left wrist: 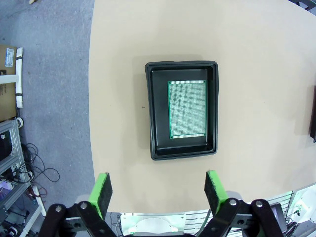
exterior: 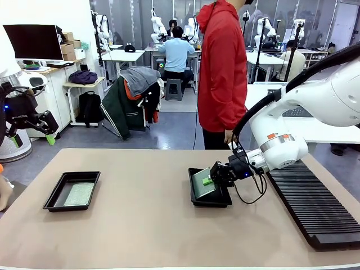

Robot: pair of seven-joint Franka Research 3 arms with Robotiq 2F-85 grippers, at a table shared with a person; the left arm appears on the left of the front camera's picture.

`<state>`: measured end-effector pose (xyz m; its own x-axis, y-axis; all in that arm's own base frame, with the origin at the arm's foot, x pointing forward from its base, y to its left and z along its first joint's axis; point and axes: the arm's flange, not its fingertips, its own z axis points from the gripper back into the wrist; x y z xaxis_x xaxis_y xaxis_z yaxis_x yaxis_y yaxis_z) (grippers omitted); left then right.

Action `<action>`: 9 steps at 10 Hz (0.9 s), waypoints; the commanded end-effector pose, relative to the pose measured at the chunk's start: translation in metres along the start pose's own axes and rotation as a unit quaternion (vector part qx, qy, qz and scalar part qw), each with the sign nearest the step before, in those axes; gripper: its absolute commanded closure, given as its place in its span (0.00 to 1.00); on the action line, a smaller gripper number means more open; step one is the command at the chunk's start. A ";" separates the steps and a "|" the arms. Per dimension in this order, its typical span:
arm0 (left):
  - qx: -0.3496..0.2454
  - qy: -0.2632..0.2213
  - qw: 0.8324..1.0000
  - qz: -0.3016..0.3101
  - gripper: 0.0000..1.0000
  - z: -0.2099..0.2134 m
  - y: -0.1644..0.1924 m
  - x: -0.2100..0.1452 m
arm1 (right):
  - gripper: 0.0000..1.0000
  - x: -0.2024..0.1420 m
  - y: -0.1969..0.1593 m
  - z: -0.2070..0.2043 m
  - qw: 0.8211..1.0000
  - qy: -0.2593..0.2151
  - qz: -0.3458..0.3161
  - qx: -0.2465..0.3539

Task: Inspect and transfer BCBs to ESD trays.
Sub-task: Pick up the Blank PCB from the PCB Rack and place it in the right ESD tray.

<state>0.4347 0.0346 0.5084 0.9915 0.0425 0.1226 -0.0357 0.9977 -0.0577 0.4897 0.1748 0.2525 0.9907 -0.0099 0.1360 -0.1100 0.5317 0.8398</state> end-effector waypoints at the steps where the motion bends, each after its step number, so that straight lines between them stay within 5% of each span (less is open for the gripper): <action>1: 0.000 -0.003 1.000 0.001 0.00 -0.002 0.001 0.000 | 0.97 0.000 -0.001 0.000 1.000 0.000 -0.001 -0.001; 5: 0.000 -0.003 1.000 0.001 0.00 -0.002 0.001 0.000 | 0.97 0.003 0.011 -0.001 1.000 0.012 -0.004 -0.024; 9: 0.000 -0.003 1.000 0.001 0.00 -0.002 0.001 0.000 | 0.78 0.006 0.032 0.001 0.997 0.021 -0.012 -0.077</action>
<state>0.4347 0.0346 0.5084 0.9915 0.0425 0.1226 -0.0357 0.9977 -0.0577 0.4920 0.1833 0.2711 0.9940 0.0194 0.1074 -0.0967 0.6129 0.7843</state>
